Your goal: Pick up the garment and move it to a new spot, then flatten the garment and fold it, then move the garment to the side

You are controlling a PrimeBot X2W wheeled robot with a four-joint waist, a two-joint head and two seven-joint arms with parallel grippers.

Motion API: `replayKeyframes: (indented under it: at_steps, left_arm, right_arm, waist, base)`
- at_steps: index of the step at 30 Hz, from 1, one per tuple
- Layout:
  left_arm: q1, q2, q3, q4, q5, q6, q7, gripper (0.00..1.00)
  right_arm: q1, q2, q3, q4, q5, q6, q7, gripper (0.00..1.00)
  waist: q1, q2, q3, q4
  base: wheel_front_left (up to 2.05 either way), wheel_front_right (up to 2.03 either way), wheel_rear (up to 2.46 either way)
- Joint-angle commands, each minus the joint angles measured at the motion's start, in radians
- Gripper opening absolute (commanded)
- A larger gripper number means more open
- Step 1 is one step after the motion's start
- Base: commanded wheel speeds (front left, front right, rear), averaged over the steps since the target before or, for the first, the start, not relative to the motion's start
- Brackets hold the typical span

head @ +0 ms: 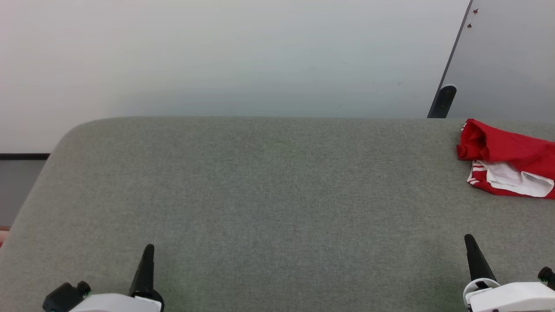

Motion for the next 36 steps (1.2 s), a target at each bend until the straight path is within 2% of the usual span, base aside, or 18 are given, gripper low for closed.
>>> replayKeyframes:
  at_steps: [1,36]
  left_arm:
    - [-0.02,0.002,0.006,-0.011,-0.024,-0.002,0.006,0.0]
    - [-0.067,-0.032,0.031,-0.012,-0.313,-0.002,0.094,0.0]
  right_arm:
    - [-0.024,0.0,-0.007,-0.012,0.025,0.0,0.006,0.0]
    - [-0.059,0.012,-0.034,-0.012,0.371,-0.001,0.092,0.0]
  waist:
    - [0.0,0.0,0.0,0.0]
    - [0.0,0.0,0.014,-0.012]
  base:
    - [0.0,0.0,0.0]
    - [0.0,0.0,0.0]
